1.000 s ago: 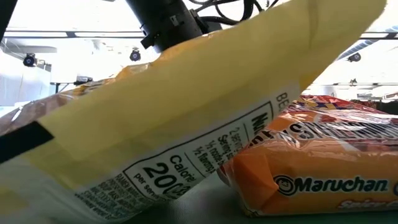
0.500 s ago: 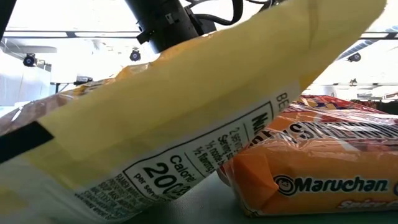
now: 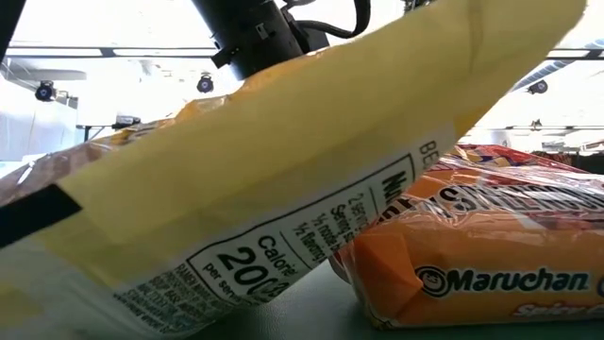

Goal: Sort Maruchan noodles
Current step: Put the blue noodle pack into the blue bin, then put the yellow noodle pack into the transparent bin

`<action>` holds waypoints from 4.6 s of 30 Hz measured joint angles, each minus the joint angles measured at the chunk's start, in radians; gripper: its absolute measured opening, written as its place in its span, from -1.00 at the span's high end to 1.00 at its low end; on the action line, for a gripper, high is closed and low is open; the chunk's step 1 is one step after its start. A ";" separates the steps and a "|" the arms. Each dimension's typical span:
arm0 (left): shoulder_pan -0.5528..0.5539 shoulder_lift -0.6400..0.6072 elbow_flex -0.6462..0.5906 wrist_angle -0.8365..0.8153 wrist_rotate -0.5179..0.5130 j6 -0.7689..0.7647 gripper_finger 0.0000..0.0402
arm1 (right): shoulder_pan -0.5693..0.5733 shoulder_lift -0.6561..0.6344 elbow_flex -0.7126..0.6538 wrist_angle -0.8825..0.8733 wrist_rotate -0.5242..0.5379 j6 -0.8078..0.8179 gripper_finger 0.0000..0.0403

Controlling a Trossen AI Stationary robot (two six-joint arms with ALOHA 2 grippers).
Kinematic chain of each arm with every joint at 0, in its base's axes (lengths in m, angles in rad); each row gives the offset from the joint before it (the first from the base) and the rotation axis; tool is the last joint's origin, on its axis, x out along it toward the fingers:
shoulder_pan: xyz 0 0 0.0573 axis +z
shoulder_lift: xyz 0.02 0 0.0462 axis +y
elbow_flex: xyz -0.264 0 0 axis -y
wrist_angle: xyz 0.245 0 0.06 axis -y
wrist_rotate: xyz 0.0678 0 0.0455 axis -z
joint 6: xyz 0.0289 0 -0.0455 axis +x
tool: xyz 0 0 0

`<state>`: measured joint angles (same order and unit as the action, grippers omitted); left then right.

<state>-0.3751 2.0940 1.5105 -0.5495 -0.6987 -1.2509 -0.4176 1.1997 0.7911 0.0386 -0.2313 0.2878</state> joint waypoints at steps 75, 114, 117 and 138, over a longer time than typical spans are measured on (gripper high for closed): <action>0.017 -0.033 -0.001 -0.162 -0.052 -0.105 0.62 | -0.339 0.616 0.641 -0.385 0.254 -0.521 0.19; 0.072 -0.053 -0.020 -0.264 0.482 0.167 0.62 | 0.254 -0.165 0.029 -0.367 0.021 0.279 0.49; 0.063 -0.062 -0.020 -0.252 0.484 0.171 0.62 | 0.313 -0.160 -0.060 -0.218 0.022 0.364 0.51; -0.013 -0.112 -0.020 -0.481 0.390 -0.229 0.62 | 0.508 0.241 -0.089 0.232 0.031 0.479 0.66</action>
<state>-0.3885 1.9818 1.4904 -1.0306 -0.3084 -1.4797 0.0908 1.4409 0.7019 0.2707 -0.1998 0.7664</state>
